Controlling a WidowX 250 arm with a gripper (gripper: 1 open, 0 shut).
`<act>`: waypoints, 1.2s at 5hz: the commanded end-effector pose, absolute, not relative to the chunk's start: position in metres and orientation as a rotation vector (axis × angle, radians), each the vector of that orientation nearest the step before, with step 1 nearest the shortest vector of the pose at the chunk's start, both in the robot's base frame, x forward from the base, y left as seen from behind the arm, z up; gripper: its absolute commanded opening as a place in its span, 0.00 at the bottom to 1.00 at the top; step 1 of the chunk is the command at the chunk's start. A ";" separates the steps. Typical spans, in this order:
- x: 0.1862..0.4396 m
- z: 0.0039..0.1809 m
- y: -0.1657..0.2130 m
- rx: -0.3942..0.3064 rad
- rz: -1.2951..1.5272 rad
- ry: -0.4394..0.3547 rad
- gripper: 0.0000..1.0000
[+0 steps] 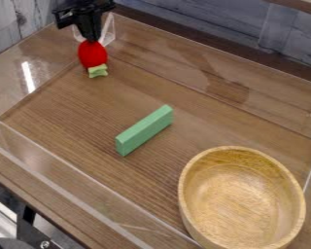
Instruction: Move the red fruit to the right
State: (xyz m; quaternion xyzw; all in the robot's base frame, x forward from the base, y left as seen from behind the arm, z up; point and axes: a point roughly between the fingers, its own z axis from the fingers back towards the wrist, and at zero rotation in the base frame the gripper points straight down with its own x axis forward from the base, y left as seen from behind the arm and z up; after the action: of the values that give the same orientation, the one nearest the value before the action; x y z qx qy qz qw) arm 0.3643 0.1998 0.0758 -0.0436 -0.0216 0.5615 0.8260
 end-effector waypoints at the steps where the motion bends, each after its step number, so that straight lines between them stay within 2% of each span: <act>1: 0.372 0.104 0.201 -0.088 1.184 -0.128 1.00; 3: 0.371 0.080 0.198 -0.042 1.197 -0.111 1.00; 4: 0.371 0.074 0.197 -0.029 1.201 -0.108 0.00; 6: 0.376 0.123 0.178 -0.131 1.178 -0.111 0.00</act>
State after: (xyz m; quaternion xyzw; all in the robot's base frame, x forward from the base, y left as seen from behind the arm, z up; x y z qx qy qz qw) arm 0.3697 0.1777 0.0794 -0.0552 0.0065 0.5600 0.8266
